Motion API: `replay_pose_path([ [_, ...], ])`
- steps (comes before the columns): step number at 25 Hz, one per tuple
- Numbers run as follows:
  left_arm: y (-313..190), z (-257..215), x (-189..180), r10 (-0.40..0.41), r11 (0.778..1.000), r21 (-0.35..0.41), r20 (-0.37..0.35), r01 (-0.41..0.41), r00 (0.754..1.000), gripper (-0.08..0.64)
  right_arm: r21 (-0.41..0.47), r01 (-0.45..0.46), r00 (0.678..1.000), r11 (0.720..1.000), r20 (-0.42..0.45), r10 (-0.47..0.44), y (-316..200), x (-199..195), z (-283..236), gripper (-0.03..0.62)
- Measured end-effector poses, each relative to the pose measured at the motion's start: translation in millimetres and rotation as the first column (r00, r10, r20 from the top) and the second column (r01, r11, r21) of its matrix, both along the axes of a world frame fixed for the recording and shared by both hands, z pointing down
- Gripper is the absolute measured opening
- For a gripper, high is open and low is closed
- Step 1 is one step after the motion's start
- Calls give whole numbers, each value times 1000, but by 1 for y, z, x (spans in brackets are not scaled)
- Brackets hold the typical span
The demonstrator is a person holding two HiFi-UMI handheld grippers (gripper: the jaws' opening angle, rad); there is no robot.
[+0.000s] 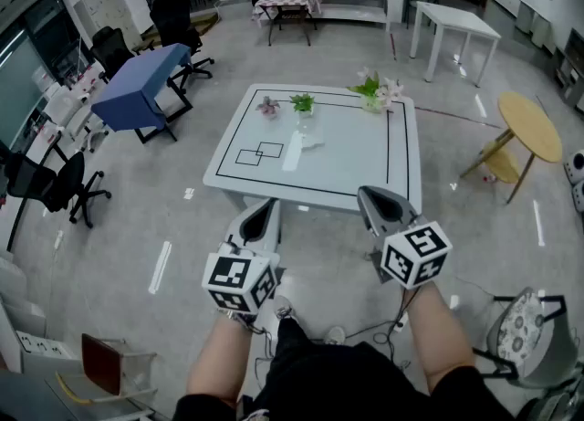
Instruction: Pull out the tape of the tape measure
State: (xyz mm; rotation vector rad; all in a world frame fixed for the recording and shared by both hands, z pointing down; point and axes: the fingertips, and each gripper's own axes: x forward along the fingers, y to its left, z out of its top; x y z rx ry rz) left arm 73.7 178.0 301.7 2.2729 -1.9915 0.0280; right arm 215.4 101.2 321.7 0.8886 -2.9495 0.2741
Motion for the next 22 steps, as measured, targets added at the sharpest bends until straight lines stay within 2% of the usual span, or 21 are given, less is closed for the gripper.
replay_pose_path([
  [12, -11, 0, -4, -18, 1000, 6, 2, 18, 1000, 3, -17, -16, 999, 1000, 48, 17, -16, 5, 0, -3],
  [22, -19, -8, -19, -28, 999, 42, 3, 28, 1000, 3, 21, -35, 997, 999, 63, 33, -29, -2, -10, 14],
])
